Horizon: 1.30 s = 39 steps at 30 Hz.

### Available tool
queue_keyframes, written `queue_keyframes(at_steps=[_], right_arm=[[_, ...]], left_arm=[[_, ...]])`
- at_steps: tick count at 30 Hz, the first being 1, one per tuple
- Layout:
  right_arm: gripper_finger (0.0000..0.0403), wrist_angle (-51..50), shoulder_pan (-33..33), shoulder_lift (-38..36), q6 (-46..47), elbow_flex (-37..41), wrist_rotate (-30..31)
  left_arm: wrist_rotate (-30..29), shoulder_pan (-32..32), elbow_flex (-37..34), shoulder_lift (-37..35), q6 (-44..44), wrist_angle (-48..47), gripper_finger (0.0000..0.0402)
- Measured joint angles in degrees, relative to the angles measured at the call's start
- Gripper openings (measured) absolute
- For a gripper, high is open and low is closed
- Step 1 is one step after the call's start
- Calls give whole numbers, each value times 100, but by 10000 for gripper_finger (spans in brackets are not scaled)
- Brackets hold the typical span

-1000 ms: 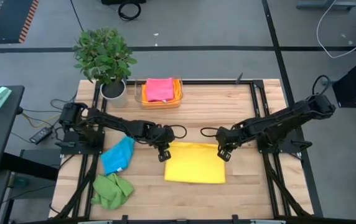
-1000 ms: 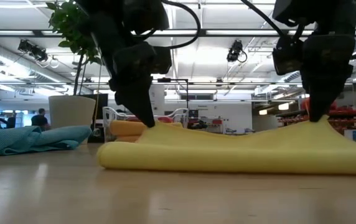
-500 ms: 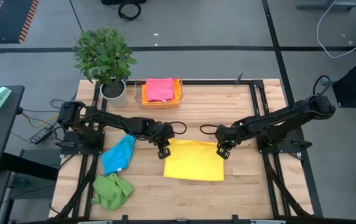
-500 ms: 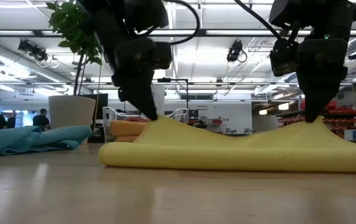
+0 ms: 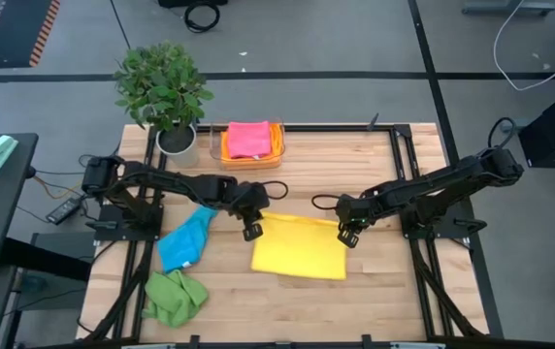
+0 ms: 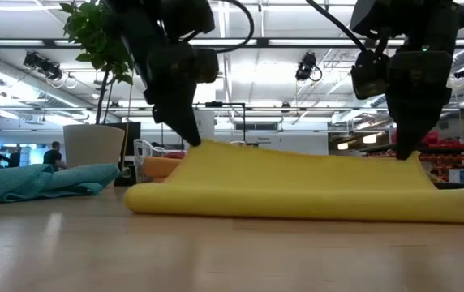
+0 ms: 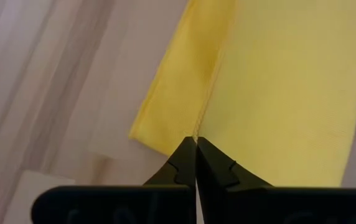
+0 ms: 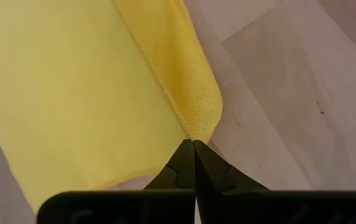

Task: Fold microfiber towels
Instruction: Fold the yellow microfiber cloth

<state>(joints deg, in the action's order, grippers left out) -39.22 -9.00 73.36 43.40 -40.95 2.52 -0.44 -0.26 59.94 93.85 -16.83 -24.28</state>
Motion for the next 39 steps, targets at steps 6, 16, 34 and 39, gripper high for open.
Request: queue_keyframes(at_steps=[6, 16, 34, 39], right_arm=[[7, 72, 86, 0, 77, 0, 18], [93, 103, 292, 0, 391, 0, 383], [83, 1580, -941, 38, 1688, 180, 344], [11, 2711, -1373, 520, 1885, 464, 342]], left_arm=[[3, 210, 0, 28, 14, -192, 6], [-203, 335, 0, 28, -78, -249, 68], [568, -457, -692, 622, -415, 1530, 18], [823, -623, -937, 908, -963, 1894, 14]])
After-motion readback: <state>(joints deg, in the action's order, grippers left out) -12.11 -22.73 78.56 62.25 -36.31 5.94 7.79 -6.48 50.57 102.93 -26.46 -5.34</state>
